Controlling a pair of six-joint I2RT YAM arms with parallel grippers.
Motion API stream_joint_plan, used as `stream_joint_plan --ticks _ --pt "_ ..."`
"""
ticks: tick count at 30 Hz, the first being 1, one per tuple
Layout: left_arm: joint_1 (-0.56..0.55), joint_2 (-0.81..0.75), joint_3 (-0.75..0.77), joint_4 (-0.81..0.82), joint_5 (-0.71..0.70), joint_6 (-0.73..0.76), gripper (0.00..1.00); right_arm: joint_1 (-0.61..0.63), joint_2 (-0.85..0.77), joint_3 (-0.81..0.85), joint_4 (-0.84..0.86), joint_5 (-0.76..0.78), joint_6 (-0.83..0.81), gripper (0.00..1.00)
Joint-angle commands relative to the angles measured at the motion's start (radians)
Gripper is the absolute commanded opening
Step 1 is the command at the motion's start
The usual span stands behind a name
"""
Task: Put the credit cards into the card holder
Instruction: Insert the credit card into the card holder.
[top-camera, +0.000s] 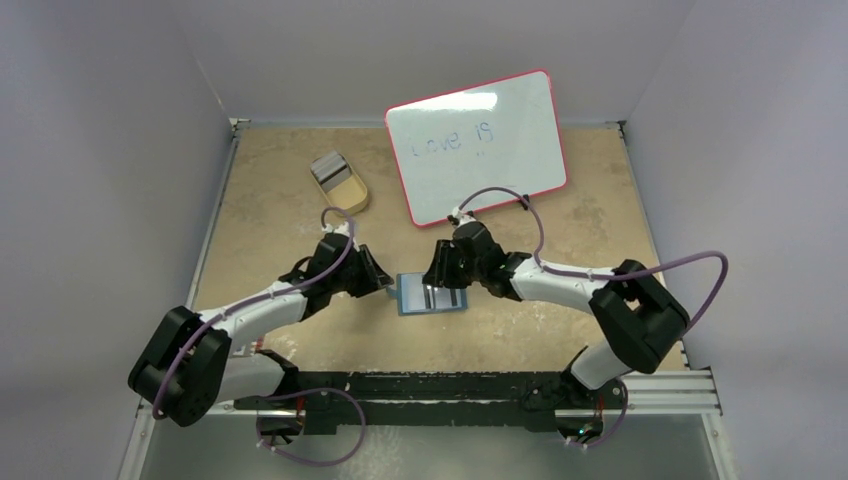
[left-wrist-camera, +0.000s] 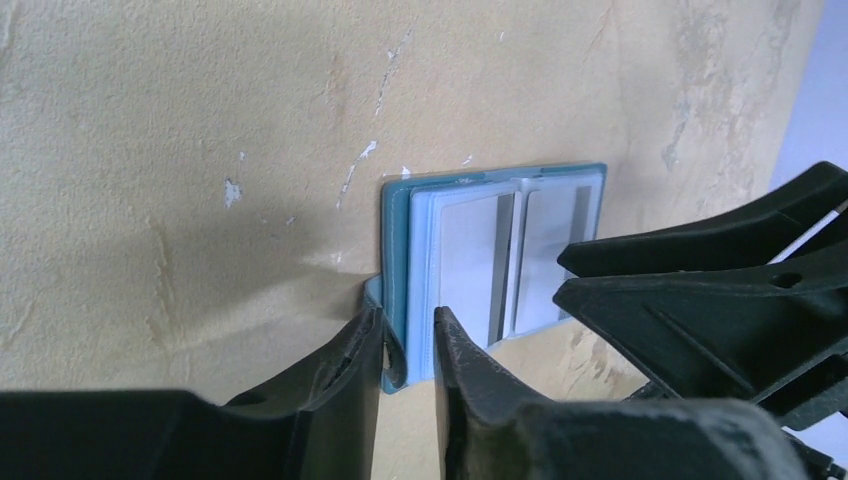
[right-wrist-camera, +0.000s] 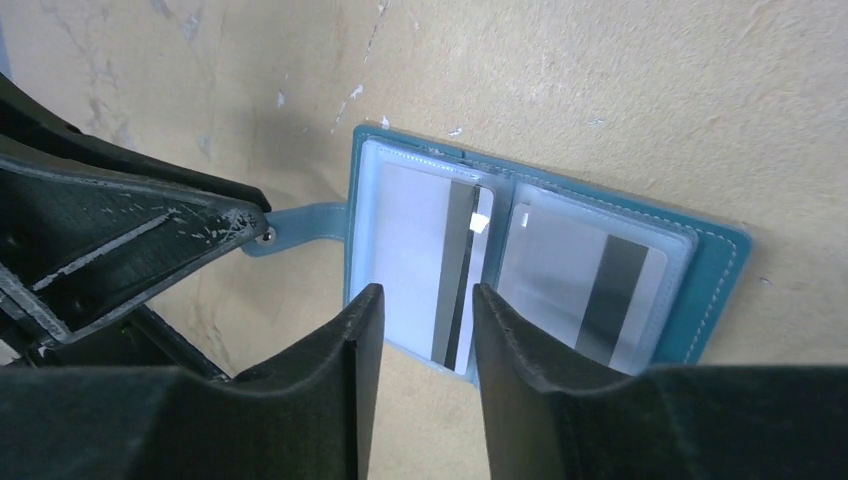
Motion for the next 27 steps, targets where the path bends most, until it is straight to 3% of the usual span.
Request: stream_joint_plan --ticks 1,6,12,22,27 --pt "-0.002 -0.027 0.033 0.018 -0.002 0.007 0.27 -0.003 -0.048 0.040 -0.085 0.096 -0.056 0.36" --pt "-0.002 -0.004 0.020 0.051 0.016 0.017 0.40 -0.006 -0.043 0.049 -0.121 0.151 -0.083 0.23" --pt "-0.003 0.080 -0.009 0.149 0.079 0.011 0.49 -0.008 0.000 0.029 -0.099 0.160 -0.083 0.17" --pt "-0.003 0.179 -0.063 0.361 0.148 -0.057 0.50 -0.008 0.047 -0.025 -0.036 0.137 -0.051 0.14" --pt "-0.003 0.211 -0.103 0.544 0.209 -0.144 0.41 -0.008 0.046 -0.047 -0.023 0.134 -0.042 0.13"
